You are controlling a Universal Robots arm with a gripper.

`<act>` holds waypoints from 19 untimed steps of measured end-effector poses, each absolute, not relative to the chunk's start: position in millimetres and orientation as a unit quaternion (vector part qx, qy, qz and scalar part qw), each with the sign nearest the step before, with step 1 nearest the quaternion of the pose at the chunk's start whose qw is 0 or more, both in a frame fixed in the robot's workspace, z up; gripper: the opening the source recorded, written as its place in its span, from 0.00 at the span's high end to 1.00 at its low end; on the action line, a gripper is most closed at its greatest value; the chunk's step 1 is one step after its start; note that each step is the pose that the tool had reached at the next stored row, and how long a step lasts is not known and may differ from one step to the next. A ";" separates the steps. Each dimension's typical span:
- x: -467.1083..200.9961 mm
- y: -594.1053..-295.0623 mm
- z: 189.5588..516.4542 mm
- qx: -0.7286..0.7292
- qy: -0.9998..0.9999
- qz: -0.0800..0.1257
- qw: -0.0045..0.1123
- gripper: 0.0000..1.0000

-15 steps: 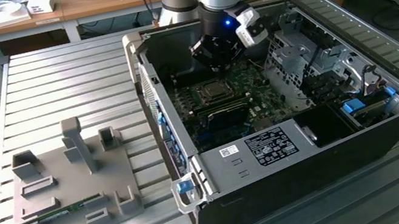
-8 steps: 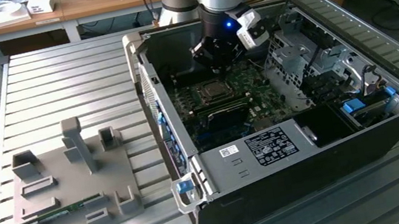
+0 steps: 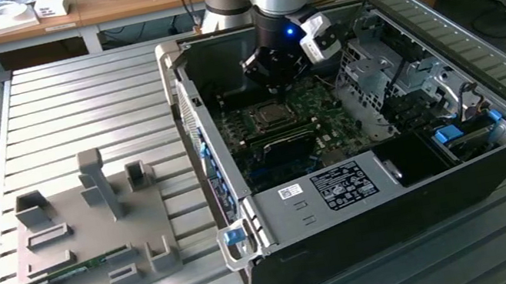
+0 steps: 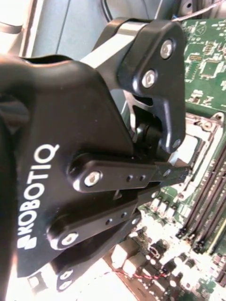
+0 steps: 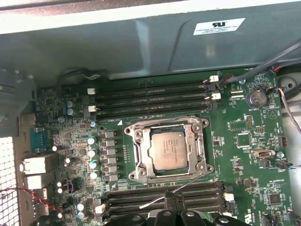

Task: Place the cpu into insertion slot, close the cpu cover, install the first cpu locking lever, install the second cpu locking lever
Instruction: 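Install the second cpu locking lever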

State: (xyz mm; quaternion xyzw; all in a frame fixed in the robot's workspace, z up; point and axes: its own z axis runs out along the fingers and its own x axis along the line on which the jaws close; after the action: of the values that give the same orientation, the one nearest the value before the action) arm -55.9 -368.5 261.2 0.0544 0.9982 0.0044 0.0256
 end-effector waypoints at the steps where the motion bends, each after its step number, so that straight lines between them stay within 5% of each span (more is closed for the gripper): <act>1: -55.9 -368.5 261.2 0.054 0.998 0.004 0.026 0.89; 19: -60.9 -370.2 255.2 0.054 0.998 0.001 0.026 0.89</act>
State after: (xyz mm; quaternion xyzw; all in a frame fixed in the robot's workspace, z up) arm -60.9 -370.2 255.2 0.0540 0.9982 0.0010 0.0257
